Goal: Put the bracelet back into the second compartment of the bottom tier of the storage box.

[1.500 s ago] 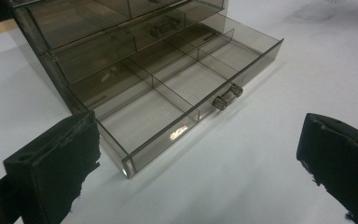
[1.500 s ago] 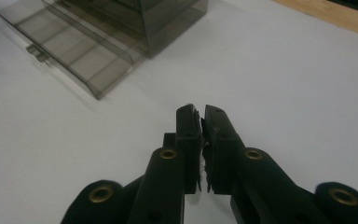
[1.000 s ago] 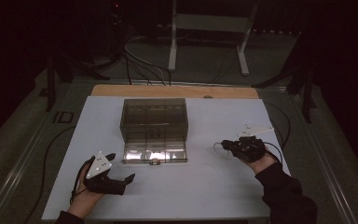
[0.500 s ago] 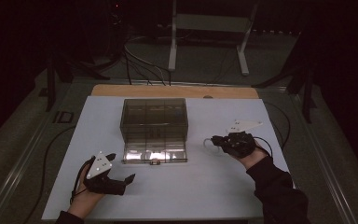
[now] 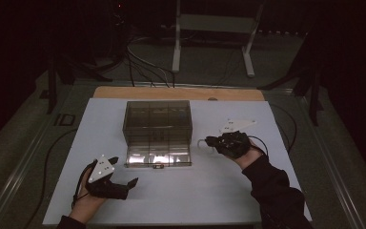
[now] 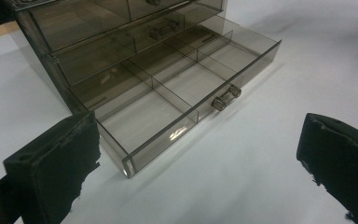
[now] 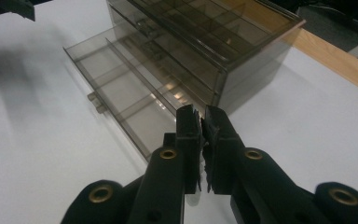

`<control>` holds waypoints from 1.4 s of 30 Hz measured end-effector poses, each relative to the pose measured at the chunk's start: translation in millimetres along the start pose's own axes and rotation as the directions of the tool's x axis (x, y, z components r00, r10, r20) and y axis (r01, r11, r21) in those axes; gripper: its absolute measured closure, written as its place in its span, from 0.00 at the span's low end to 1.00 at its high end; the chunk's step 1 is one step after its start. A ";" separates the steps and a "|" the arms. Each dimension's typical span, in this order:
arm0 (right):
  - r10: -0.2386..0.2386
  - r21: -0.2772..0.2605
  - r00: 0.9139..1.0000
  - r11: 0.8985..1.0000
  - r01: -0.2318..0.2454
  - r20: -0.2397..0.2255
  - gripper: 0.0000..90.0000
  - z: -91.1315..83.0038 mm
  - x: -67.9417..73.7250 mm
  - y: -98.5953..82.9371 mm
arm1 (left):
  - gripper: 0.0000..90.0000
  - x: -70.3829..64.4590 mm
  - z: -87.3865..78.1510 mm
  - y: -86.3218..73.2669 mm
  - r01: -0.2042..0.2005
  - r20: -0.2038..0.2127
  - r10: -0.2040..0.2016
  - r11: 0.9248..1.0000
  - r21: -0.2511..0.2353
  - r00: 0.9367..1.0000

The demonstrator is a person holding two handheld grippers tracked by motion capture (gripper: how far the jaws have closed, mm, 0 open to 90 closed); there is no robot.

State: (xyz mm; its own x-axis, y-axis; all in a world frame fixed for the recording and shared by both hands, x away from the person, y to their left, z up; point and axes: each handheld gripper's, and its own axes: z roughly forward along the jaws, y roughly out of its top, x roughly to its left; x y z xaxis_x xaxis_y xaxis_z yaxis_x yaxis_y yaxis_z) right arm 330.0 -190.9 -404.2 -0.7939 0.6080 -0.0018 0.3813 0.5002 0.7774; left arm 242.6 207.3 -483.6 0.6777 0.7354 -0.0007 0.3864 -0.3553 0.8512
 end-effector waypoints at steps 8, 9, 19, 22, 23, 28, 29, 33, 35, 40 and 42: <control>-0.020 -0.006 1.000 1.000 0.020 -0.015 0.96 6.9 6.3 10.3 | 0.00 0.0 0.1 -0.1 0.000 0.002 0.000 1.000 0.001 1.000; -0.025 -0.006 1.000 1.000 0.025 -0.016 0.96 7.5 7.0 11.8 | 0.00 0.1 -0.1 -0.1 0.002 0.002 -0.002 1.000 0.000 1.000; -0.046 -0.013 0.998 0.999 0.046 -0.035 0.96 14.8 14.2 24.0 | 0.00 -0.1 0.1 -0.1 0.001 0.006 -0.001 1.000 0.002 1.000; -0.053 -0.014 0.998 0.999 0.052 -0.039 0.96 17.2 15.9 26.7 | 0.00 0.0 -0.2 0.1 0.000 0.006 0.000 1.000 0.000 1.000; -0.055 -0.014 0.998 0.998 0.054 -0.043 0.96 18.3 16.6 28.2 | 0.00 0.0 0.0 0.1 -0.004 0.003 0.004 1.000 0.002 1.000; -0.065 -0.018 0.997 0.998 0.065 -0.051 0.96 22.4 20.4 34.3 | 0.00 0.2 -0.3 0.0 -0.001 0.005 0.001 1.000 0.000 1.000; -0.067 -0.018 0.996 0.998 0.067 -0.052 0.95 23.3 21.3 35.5 | 0.00 0.1 -0.2 0.0 -0.003 0.003 0.003 1.000 0.002 1.000; -0.077 -0.019 0.995 0.997 0.076 -0.060 0.96 27.4 24.0 40.0 | 0.00 0.0 -0.3 0.1 -0.003 0.007 0.003 1.000 0.000 1.000; -0.083 -0.019 0.994 0.996 0.082 -0.064 0.95 29.3 25.1 42.1 | 0.00 0.2 -0.3 0.0 -0.003 0.004 0.003 1.000 0.002 1.000; -0.087 -0.020 0.994 0.996 0.085 -0.073 0.96 33.2 27.1 46.0 | 0.00 0.3 -0.5 0.0 0.000 0.007 0.000 1.000 0.000 1.000; -0.085 -0.021 0.993 0.996 0.083 -0.078 0.96 34.6 27.9 47.1 | 0.00 0.2 -0.5 0.1 0.004 0.007 -0.004 1.000 -0.003 1.000</control>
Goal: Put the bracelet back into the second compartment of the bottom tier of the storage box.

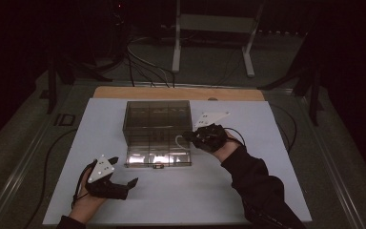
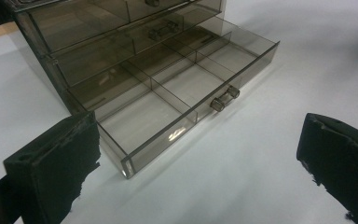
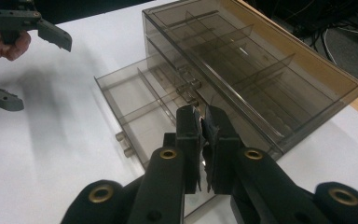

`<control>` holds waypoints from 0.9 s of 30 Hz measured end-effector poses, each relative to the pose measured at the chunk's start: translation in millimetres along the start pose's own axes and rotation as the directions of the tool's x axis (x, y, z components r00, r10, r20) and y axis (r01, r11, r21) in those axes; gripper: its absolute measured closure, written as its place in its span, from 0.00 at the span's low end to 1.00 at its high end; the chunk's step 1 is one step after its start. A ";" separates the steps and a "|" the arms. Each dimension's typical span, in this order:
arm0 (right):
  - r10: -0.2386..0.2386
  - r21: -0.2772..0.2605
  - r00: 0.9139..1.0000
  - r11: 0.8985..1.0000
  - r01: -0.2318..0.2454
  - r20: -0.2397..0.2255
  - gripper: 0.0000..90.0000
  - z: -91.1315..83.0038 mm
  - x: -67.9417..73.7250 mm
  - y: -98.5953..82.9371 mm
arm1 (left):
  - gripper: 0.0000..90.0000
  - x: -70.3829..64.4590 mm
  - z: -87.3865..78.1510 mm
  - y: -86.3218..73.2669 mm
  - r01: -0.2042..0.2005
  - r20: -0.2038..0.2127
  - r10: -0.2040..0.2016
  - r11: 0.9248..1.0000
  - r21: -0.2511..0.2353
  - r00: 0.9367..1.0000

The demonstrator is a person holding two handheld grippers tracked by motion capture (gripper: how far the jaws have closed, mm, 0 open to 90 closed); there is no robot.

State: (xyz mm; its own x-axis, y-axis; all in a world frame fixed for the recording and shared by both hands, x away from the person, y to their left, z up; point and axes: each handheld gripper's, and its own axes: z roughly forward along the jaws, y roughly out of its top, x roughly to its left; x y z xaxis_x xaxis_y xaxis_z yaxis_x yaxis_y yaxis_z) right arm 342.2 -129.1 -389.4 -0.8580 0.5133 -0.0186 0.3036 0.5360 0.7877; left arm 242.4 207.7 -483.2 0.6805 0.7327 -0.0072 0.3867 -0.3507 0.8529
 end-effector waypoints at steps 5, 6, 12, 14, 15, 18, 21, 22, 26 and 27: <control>-0.005 -0.004 1.000 1.000 0.005 -0.009 0.96 5.0 2.2 4.1 | 0.00 0.2 -0.1 -0.2 -0.003 -0.003 0.003 1.000 0.003 1.000; -0.008 -0.003 1.000 1.000 0.008 -0.010 0.96 5.9 2.5 4.8 | 0.00 0.3 -0.2 -0.1 0.000 0.001 0.000 1.000 0.001 1.000; -0.025 0.002 0.999 1.000 0.025 -0.024 0.95 13.1 6.7 10.8 | 0.00 0.9 -0.2 -0.4 0.001 0.001 -0.001 1.000 -0.001 1.000; -0.027 0.003 0.999 1.000 0.027 -0.029 0.96 14.9 8.1 12.6 | 0.00 0.9 -0.1 -0.4 0.000 0.001 0.000 1.000 0.002 1.000; -0.031 0.005 0.999 0.999 0.032 -0.031 0.96 16.3 9.2 14.0 | 0.00 1.0 -0.3 -0.3 0.000 0.001 0.000 1.000 0.001 1.000; -0.034 0.003 0.999 0.999 0.034 -0.040 0.96 19.6 11.0 16.8 | 0.00 1.0 -0.4 -0.3 -0.001 0.000 0.001 1.000 -0.002 1.000; -0.039 0.004 0.998 0.999 0.039 -0.048 0.96 24.0 13.2 19.5 | 0.00 1.4 -0.6 -0.4 0.002 0.001 -0.002 1.000 -0.003 1.000; -0.041 0.004 0.998 0.999 0.042 -0.051 0.96 25.4 14.0 20.2 | 0.00 1.3 -0.7 -0.4 0.002 0.000 -0.002 1.000 -0.003 1.000; -0.046 0.003 0.997 0.999 0.047 -0.056 0.96 31.0 16.9 22.7 | 0.00 1.5 -0.8 -0.4 0.001 0.001 -0.001 1.000 -0.003 1.000; -0.045 0.004 0.997 0.999 0.046 -0.058 0.96 32.4 17.6 23.2 | 0.00 1.4 -0.9 -0.4 0.003 0.002 -0.003 1.000 -0.004 1.000</control>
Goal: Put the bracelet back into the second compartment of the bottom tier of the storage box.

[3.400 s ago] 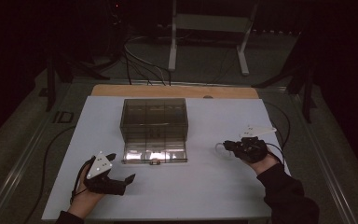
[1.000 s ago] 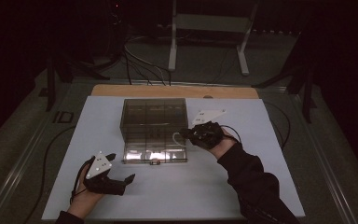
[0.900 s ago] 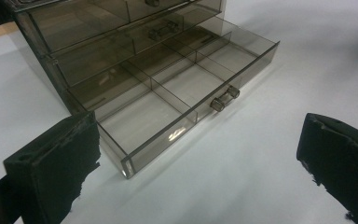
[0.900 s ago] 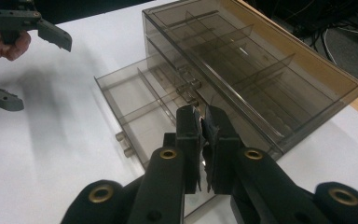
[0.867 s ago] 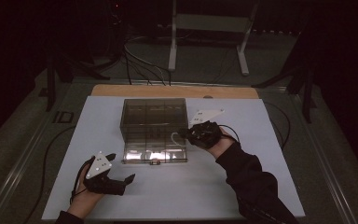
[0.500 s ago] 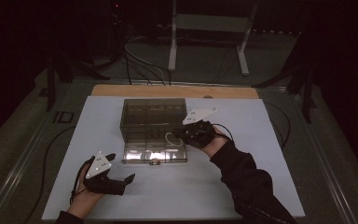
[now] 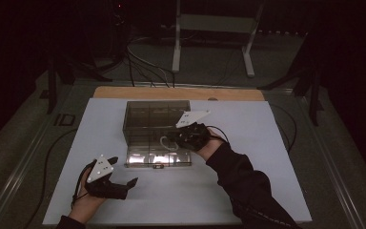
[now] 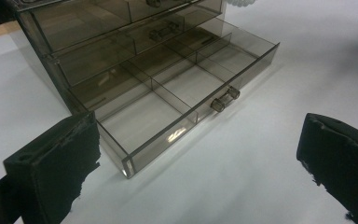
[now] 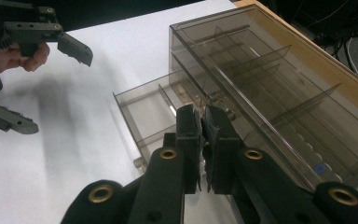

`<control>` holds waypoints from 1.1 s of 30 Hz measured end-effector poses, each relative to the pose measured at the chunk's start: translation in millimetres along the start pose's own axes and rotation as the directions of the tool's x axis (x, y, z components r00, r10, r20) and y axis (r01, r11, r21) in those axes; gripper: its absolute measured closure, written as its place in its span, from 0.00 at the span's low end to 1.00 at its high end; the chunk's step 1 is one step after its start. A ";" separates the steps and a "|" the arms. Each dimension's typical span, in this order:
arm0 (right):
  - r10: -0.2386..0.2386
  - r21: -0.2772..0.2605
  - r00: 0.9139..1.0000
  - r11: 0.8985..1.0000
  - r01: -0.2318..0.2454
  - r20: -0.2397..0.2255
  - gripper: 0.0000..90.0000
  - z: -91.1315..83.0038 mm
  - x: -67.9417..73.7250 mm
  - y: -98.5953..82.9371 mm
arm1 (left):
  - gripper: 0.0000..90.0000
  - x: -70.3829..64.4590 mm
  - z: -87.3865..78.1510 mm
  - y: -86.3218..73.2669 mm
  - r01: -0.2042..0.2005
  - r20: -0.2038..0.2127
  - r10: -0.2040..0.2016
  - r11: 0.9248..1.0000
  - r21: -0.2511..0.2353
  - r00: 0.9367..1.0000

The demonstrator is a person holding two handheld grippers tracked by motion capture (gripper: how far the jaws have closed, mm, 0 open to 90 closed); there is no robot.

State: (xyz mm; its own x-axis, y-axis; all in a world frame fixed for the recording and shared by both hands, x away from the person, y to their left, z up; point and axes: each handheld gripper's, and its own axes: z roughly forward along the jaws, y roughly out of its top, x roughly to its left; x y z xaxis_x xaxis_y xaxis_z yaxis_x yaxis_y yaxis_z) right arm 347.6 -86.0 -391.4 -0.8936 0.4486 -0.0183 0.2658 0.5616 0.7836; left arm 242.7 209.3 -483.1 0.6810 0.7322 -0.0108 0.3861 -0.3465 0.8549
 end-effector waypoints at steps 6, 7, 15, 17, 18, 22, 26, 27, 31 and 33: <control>0.001 -0.006 1.000 1.000 -0.001 -0.008 0.96 8.6 4.1 3.7 | 0.00 0.0 0.0 0.0 0.000 -0.002 0.000 1.000 -0.001 1.000; 0.003 -0.007 1.000 1.000 -0.003 -0.008 0.96 10.3 4.7 4.2 | 0.00 0.0 0.0 -0.1 -0.001 -0.002 0.001 1.000 0.001 1.000; 0.008 -0.003 1.000 1.000 -0.008 -0.013 0.96 26.3 10.9 4.9 | 0.00 0.2 -0.1 -0.2 -0.003 -0.002 0.003 1.000 0.001 1.000; 0.012 0.002 1.000 1.000 -0.012 -0.016 0.96 31.4 12.7 3.5 | 0.00 0.2 -0.1 -0.2 -0.003 -0.002 0.003 1.000 0.000 1.000; 0.012 0.003 1.000 1.000 -0.012 -0.015 0.96 34.0 13.5 2.6 | 0.00 0.3 -0.1 -0.3 -0.004 -0.003 0.004 1.000 0.000 1.000; 0.009 0.022 1.000 1.000 -0.009 -0.014 0.96 44.1 14.9 -1.5 | 0.00 0.3 -0.3 -0.4 -0.001 -0.003 0.001 1.000 -0.002 1.000; 0.017 0.037 1.000 0.999 -0.017 -0.013 0.96 53.8 15.2 -7.3 | 0.00 0.3 0.0 -0.5 0.001 -0.002 -0.001 1.000 -0.002 1.000; 0.015 0.040 1.000 0.999 -0.015 -0.013 0.96 56.2 14.9 -8.8 | 0.00 0.3 -0.1 -0.5 0.001 -0.001 -0.001 1.000 -0.002 1.000; 0.020 0.054 1.000 0.998 -0.019 -0.016 0.95 63.1 15.6 -14.2 | 0.00 0.4 0.5 -0.8 0.001 0.000 -0.001 1.000 -0.001 1.000; 0.028 0.058 0.999 0.998 -0.026 -0.019 0.96 65.7 15.6 -16.5 | 0.00 0.2 0.3 -0.7 -0.003 -0.001 0.003 1.000 0.001 1.000</control>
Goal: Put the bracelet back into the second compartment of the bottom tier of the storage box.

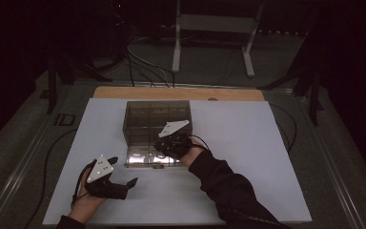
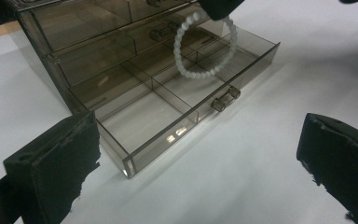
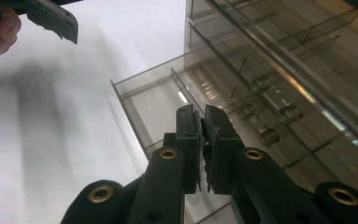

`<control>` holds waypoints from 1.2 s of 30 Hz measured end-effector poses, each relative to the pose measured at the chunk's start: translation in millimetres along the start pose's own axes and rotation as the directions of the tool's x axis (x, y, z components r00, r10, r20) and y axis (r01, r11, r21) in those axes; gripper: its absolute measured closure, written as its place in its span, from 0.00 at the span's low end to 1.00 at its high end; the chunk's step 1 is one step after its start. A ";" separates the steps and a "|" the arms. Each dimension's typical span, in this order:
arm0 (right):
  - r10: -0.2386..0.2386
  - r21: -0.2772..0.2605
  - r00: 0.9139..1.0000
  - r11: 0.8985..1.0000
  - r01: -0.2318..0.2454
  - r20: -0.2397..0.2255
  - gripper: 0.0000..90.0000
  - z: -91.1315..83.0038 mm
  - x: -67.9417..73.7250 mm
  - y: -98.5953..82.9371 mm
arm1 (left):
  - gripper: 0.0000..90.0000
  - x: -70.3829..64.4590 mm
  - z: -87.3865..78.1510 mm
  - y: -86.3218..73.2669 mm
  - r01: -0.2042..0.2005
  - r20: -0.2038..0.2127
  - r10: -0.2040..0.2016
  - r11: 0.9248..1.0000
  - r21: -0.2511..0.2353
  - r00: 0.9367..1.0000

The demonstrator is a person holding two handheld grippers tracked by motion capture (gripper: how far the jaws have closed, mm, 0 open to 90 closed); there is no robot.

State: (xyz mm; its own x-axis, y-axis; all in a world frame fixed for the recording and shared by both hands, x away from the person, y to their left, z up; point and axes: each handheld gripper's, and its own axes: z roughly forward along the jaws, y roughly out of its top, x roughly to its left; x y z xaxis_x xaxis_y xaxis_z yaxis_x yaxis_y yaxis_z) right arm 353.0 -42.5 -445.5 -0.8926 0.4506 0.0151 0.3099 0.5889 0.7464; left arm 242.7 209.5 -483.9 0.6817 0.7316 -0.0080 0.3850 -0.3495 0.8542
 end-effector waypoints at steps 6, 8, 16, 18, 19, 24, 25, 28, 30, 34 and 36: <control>0.020 0.024 1.000 1.000 -0.020 -0.004 0.96 8.9 -0.7 -7.0 | 0.00 0.3 0.0 -0.1 0.001 0.000 -0.001 1.000 -0.002 1.000; 0.024 0.028 1.000 0.999 -0.024 -0.004 0.95 10.9 -0.8 -8.3 | 0.00 0.4 0.3 -0.3 0.000 0.001 0.000 1.000 0.000 1.000; 0.047 0.052 0.999 0.998 -0.047 0.008 0.95 17.1 -5.2 -14.0 | 0.00 0.4 0.0 -0.2 0.002 0.000 -0.002 1.000 -0.004 1.000; 0.059 0.052 0.998 0.997 -0.060 0.006 0.95 18.4 -7.2 -15.5 | 0.00 0.6 0.1 -0.5 0.000 0.001 0.000 1.000 -0.001 1.000; 0.061 0.053 0.998 0.997 -0.061 0.008 0.95 19.2 -8.3 -16.3 | 0.00 0.8 0.1 -0.5 0.001 0.001 -0.001 1.000 -0.001 1.000; 0.079 0.062 0.997 0.995 -0.079 0.009 0.95 22.9 -11.4 -19.4 | 0.00 0.6 0.5 -0.5 0.001 0.002 -0.001 1.000 0.000 1.000; 0.081 0.063 0.997 0.995 -0.081 0.003 0.95 23.7 -12.0 -20.0 | 0.00 0.7 0.7 -0.5 0.001 0.002 -0.001 1.000 0.002 1.000; 0.100 0.059 0.995 0.993 -0.100 -0.007 0.95 26.2 -12.8 -21.0 | 0.00 0.6 0.7 -0.8 0.002 0.001 -0.002 1.000 0.003 1.000; 0.101 0.065 0.995 0.993 -0.100 -0.008 0.95 27.5 -12.2 -21.5 | 0.00 0.8 0.6 -0.7 0.002 0.000 -0.002 1.000 0.002 1.000; 0.095 0.072 0.995 0.993 -0.094 -0.006 0.95 30.4 -11.7 -23.1 | 0.00 0.7 0.8 -0.9 0.000 0.001 0.000 1.000 0.005 1.000; 0.090 0.071 0.996 0.993 -0.090 -0.007 0.95 31.2 -11.6 -23.2 | 0.00 0.9 0.6 -0.7 0.001 0.000 -0.001 1.000 0.003 1.000</control>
State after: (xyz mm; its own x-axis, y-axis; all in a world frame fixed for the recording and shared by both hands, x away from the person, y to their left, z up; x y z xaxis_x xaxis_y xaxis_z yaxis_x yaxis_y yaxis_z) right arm 366.4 -40.5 -483.7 -0.8633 0.4971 0.0872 0.4110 0.5923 0.6930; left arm 243.5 210.1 -484.8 0.6811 0.7321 -0.0087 0.3874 -0.3503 0.8528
